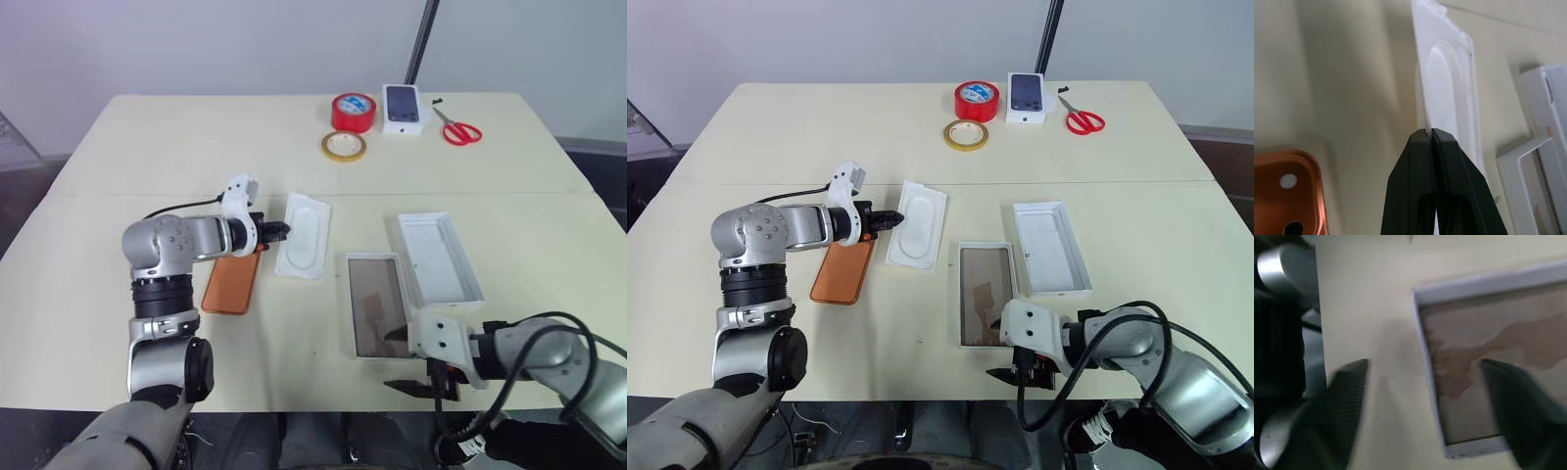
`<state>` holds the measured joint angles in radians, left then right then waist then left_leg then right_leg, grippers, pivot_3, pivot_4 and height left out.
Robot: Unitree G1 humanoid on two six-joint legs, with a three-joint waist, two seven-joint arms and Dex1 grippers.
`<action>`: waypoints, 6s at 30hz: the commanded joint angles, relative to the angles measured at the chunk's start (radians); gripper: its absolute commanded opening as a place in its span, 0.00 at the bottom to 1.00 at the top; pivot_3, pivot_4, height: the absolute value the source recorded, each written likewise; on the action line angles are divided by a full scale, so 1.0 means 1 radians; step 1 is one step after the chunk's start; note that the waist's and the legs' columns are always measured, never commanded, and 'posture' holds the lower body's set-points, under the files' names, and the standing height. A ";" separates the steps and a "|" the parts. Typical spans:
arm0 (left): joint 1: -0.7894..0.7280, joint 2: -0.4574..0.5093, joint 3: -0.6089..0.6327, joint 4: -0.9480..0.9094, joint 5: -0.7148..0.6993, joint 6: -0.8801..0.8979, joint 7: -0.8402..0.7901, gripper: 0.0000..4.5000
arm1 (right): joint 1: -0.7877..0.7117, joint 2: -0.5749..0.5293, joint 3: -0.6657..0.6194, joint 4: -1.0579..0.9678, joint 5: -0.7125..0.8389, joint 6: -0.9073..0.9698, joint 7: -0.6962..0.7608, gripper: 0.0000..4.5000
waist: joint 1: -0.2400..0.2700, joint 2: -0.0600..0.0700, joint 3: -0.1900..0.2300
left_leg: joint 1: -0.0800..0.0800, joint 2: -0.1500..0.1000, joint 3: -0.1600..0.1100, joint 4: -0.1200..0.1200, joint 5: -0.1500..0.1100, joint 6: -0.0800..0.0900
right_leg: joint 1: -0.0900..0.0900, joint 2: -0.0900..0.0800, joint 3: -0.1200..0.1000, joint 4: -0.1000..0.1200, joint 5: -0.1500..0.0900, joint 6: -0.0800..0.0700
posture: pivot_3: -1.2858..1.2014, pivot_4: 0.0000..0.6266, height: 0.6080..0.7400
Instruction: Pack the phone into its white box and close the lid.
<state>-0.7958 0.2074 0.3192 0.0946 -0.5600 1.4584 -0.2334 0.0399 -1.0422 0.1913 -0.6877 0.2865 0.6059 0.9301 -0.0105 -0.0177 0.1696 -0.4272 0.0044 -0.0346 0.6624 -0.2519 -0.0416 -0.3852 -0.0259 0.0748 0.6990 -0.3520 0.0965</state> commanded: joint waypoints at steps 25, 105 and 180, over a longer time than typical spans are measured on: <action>-0.079 -0.086 0.368 -0.200 -0.044 0.156 0.128 0.00 | -0.525 0.317 0.271 0.346 -0.303 -0.171 0.062 0.64 | 0.000 -0.001 0.000 | 0.000 -0.001 -0.002 0.001 0.003 -0.005 | 0.000 -0.002 -0.002 0.000 0.000 0.000 | 0.52 0.24 0.89; 0.657 0.551 -0.262 -0.534 0.077 -0.860 -0.489 0.84 | -0.670 0.601 0.231 0.515 -0.493 0.080 -0.271 0.00 | -0.010 0.000 0.000 | 0.000 -0.001 0.001 -0.008 0.002 -0.003 | -0.005 -0.002 0.001 0.000 0.000 -0.001 | 0.52 0.24 0.89; 0.491 0.299 -0.020 -0.480 -0.292 0.156 -0.188 0.99 | -0.838 0.815 0.504 0.693 -0.504 0.064 -0.123 0.00 | -0.025 -0.002 -0.003 | 0.001 -0.003 -0.001 -0.009 0.002 -0.004 | -0.004 -0.005 -0.003 0.001 0.000 -0.001 | 0.52 0.24 0.89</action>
<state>-0.3240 0.5335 0.3623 -0.3815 -0.7814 1.5689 -0.4120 -0.7830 -0.2378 0.6934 0.0234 -0.2132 0.6812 0.8047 -0.0358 -0.0194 0.1670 -0.4258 0.0011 -0.0361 0.6535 -0.2496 -0.0456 -0.3896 -0.0311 0.0718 0.6999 -0.3520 0.0959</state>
